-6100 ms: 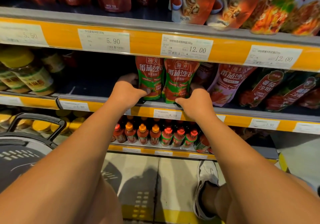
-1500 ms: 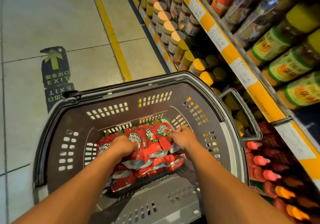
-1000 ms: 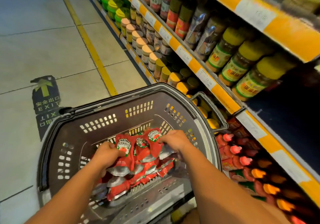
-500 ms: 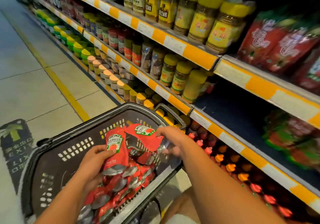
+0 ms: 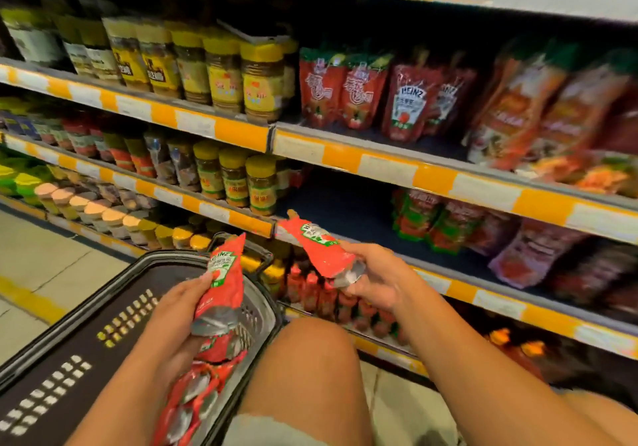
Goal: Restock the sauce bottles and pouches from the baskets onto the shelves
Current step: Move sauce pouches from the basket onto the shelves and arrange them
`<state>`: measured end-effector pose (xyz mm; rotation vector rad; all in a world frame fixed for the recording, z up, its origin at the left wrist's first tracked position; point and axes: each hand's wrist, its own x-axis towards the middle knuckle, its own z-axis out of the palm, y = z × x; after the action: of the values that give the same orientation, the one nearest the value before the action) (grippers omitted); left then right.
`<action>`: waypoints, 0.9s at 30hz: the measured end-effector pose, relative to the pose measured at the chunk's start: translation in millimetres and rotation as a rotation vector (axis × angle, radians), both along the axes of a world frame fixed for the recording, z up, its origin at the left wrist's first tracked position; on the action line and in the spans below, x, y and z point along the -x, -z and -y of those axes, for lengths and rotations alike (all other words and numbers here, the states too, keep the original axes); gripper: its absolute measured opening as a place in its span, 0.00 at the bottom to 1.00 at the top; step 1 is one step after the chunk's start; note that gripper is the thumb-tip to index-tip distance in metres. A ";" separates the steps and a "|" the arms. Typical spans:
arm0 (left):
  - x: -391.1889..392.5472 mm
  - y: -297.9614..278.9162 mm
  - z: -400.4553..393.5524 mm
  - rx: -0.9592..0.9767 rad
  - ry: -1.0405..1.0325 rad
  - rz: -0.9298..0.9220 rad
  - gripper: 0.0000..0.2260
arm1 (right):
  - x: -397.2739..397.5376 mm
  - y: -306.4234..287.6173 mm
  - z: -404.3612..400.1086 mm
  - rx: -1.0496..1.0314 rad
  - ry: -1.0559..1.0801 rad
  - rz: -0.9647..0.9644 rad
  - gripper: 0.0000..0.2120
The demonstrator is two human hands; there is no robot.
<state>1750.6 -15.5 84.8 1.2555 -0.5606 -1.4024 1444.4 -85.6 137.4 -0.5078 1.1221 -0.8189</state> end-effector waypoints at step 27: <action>169.3 -27.9 208.8 0.143 0.236 0.226 0.12 | 63.2 46.9 121.5 0.331 0.472 -0.534 0.21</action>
<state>1581.3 -224.3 112.7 1.2708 -0.9740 -1.3932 1381.3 -207.1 90.5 -0.7809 1.6430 -1.3420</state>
